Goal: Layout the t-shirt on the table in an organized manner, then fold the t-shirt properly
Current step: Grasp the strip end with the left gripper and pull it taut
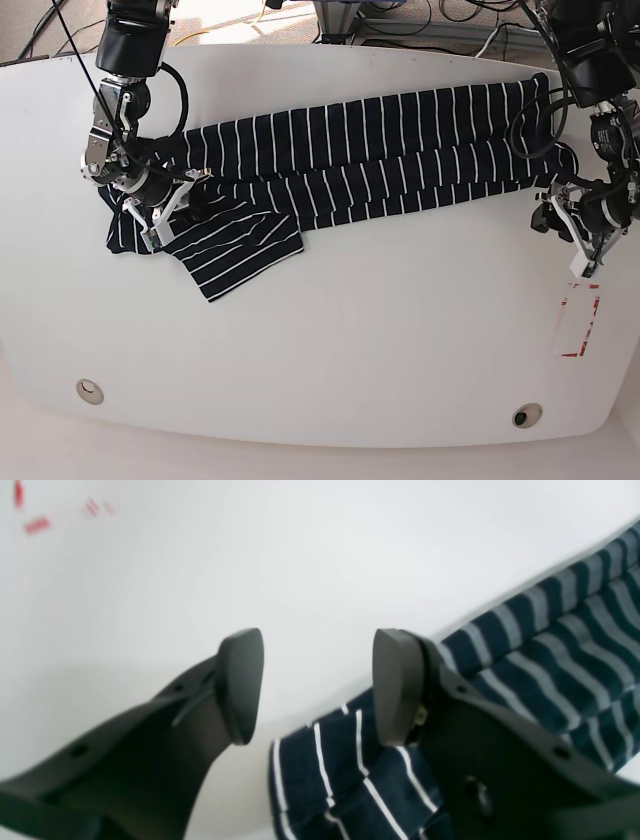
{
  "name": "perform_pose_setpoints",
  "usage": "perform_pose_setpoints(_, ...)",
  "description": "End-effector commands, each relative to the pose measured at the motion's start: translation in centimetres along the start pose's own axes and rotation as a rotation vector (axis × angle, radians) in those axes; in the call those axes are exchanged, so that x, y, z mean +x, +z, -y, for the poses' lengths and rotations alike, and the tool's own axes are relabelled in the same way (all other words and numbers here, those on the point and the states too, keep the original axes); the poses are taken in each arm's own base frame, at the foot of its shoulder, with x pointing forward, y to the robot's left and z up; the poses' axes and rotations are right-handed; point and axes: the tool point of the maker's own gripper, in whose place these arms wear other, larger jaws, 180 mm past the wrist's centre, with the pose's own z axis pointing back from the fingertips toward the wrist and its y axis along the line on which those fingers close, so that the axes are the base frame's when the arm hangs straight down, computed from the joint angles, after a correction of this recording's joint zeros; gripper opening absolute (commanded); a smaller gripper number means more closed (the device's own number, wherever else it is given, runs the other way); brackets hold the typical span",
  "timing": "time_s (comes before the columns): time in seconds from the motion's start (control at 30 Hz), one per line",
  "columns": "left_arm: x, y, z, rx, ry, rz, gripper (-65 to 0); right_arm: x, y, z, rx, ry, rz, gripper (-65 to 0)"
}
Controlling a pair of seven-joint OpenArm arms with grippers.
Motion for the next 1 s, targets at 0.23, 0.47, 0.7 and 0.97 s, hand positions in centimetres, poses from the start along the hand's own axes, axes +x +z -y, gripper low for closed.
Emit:
perform_pose_setpoints(0.23, -2.6, 1.0, 2.1, -0.025, -0.066, -0.018, -32.5, -1.5, 0.2, 0.8, -0.034, 0.023, -0.086, -56.8)
perform_pose_setpoints(0.47, -7.1, 2.8, 3.2, -0.002, -0.137, -0.152, -32.5, -1.5, 0.2, 0.8, -0.034, 0.023, -0.086, -56.8)
perform_pose_setpoints(0.7, -9.8, 4.2, 3.0, 0.024, -0.124, -0.194, -32.5, -1.5, 0.2, 0.8, -0.034, 0.023, -0.086, -56.8)
perform_pose_setpoints(0.97, -10.2, 4.6, 2.3, 0.039, -0.126, -0.21, -32.5, -1.5, 0.2, 0.7, -0.033, 0.021, -0.084, -56.8)
